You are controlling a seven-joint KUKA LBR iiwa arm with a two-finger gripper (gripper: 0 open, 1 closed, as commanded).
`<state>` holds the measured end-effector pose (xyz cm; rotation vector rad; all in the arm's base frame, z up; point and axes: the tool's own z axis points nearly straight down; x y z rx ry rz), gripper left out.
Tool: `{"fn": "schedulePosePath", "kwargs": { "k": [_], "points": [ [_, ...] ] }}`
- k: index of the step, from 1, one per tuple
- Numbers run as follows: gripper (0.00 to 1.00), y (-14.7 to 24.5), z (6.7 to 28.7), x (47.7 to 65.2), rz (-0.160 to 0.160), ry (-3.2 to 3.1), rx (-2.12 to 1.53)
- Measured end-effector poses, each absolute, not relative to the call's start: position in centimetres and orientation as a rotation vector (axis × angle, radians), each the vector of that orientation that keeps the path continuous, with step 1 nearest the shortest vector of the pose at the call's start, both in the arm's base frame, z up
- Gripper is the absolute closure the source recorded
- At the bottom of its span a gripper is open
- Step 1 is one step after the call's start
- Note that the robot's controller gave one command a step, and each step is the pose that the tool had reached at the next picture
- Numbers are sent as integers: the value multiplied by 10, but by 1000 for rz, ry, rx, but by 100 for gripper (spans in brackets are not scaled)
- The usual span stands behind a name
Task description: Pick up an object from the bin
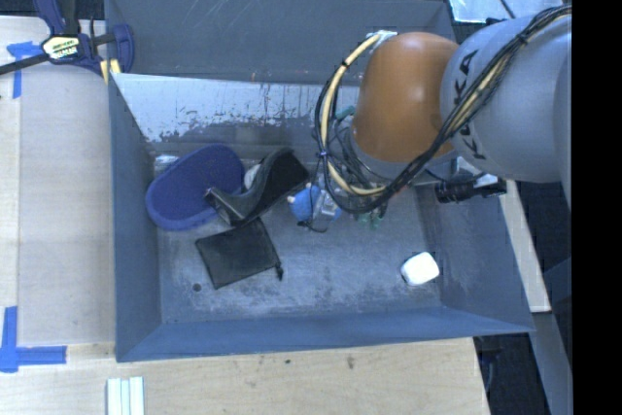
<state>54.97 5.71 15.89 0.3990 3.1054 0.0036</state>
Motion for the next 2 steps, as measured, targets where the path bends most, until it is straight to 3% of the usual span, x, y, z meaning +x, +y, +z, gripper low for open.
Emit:
{"fn": "schedulePosePath", "kwargs": {
  "k": [1, 2],
  "points": [
    [100, 57, 165, 551, 2, 3111, 399],
    [100, 56, 188, 552, 2, 3110, 397]
  ]
}}
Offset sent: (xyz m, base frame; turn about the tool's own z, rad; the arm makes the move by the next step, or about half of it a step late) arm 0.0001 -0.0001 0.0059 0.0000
